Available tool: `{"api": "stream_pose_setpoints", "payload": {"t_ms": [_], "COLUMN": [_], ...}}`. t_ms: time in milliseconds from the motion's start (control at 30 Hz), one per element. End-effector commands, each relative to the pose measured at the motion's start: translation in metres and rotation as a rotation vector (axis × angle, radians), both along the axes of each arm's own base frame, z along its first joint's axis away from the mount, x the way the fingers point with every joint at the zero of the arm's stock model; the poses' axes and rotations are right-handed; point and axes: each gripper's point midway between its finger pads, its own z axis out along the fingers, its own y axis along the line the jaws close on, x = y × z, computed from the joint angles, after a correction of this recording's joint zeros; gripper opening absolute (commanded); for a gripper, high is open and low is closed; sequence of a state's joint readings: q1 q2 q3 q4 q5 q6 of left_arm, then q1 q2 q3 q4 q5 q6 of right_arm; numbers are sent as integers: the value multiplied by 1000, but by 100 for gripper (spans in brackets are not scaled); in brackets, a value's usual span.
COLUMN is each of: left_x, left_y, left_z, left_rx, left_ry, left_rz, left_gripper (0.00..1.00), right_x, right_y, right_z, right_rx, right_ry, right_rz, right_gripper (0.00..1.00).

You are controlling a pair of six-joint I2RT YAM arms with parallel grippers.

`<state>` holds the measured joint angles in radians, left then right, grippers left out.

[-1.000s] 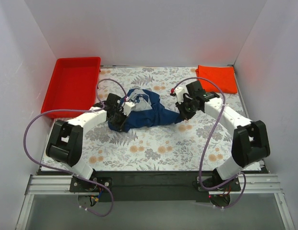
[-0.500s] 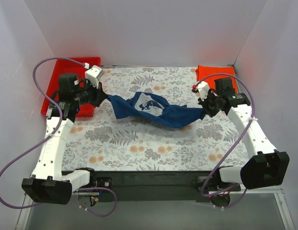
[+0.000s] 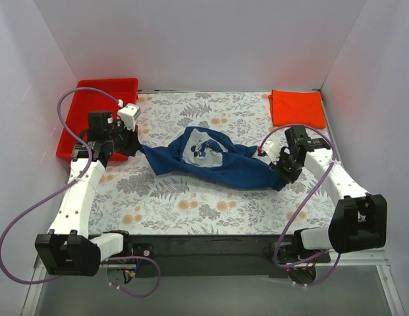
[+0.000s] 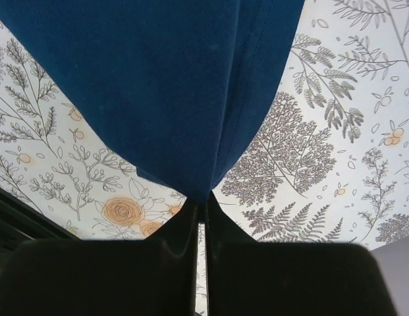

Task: Fold and stack the t-shirts
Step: Flatten the tshirt out

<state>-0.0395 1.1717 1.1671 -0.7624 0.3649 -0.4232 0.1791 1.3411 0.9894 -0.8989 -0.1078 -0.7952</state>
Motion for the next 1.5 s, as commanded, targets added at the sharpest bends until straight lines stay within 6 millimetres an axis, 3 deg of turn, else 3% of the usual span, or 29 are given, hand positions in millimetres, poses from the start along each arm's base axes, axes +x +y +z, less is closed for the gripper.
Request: {"api": "stream_pose_setpoints", "payload": {"t_ms": [0,67,100,133,200,233,367,467,500,567,633,733,900,1067,1233,1333,1467], "left_x": [4,1,0,-3,-13,-16,-32,-37,-37,-36,-32,-27,-22,-25,-24,-22,-17], "left_y": [16,14,12,12,16,23,33,34,33,32,31,29,26,28,27,26,24], "left_z": [-19,-29,-37,-42,-57,-64,-83,-92,-93,-96,-97,-98,-91,-92,-91,-90,-90], "left_rx": [58,57,59,69,92,133,186,185,181,169,163,148,135,144,137,135,121], "left_ry": [40,99,126,144,185,194,227,255,263,279,283,302,298,294,287,285,295], "left_rz": [62,45,19,6,13,15,33,36,38,43,48,55,51,50,51,54,53], "left_gripper": [0,0,0,0,0,0,0,0,0,0,0,0,0,0,0,0,0], "right_x": [-7,-5,-8,-8,-4,-3,-5,-21,-26,-42,-59,-66,-55,-52,-49,-30,-11], "right_y": [-2,0,1,3,5,4,3,8,9,14,18,23,27,34,27,29,44], "right_z": [-4,-8,-8,-7,-1,2,18,21,19,9,-6,-25,-47,-63,-85,-88,-74], "right_rx": [-12,-9,-8,3,12,6,16,56,59,58,40,24,-10,-21,-69,-86,-37], "right_ry": [37,82,110,126,114,102,32,9,10,32,77,109,88,105,122,82,72], "right_rz": [47,35,33,35,31,26,13,45,63,106,147,171,182,196,197,187,172], "right_gripper": [1,12,21,38,57,58,56,44,37,34,32,33,47,47,46,44,45]}}
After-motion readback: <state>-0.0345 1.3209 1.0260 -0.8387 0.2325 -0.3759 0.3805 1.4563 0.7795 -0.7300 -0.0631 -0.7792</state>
